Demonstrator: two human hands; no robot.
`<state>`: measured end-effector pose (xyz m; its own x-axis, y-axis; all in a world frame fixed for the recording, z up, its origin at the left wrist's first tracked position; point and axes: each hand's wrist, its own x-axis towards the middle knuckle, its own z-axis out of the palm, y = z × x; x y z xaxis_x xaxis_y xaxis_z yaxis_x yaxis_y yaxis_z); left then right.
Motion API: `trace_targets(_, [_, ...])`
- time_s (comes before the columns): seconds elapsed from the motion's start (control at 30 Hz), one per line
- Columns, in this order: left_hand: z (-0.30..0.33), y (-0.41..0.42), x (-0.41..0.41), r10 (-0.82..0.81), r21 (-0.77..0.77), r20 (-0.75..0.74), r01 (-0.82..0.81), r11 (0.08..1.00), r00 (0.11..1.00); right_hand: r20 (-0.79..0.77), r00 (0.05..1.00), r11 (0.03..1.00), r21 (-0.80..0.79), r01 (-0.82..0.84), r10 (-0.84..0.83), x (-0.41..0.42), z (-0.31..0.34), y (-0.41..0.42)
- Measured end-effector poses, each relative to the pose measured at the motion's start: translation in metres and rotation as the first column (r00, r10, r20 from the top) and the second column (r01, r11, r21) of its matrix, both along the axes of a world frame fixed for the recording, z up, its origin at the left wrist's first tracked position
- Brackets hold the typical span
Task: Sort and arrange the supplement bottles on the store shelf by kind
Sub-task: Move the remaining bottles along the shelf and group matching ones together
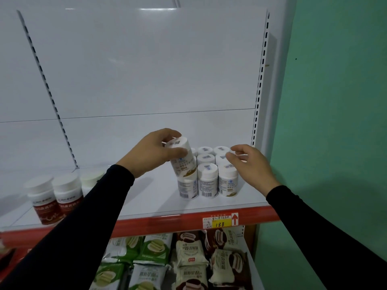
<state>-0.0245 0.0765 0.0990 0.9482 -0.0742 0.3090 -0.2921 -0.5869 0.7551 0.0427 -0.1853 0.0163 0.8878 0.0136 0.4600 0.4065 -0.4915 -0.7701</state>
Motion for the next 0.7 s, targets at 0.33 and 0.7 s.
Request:
trace_targets(0.33, [-0.021,0.008,-0.027,-0.03,0.086,-0.063,0.035,0.996,0.998,0.163,0.979,0.961,-0.265,-0.074,0.121,-0.01,-0.004,0.03])
trace_targets(0.7, [-0.065,-0.01,-0.019,0.081,0.149,-0.004,-0.08,0.986,0.997,0.137,0.977,0.929,-0.355,-0.105,0.163,-0.01,-0.016,0.029])
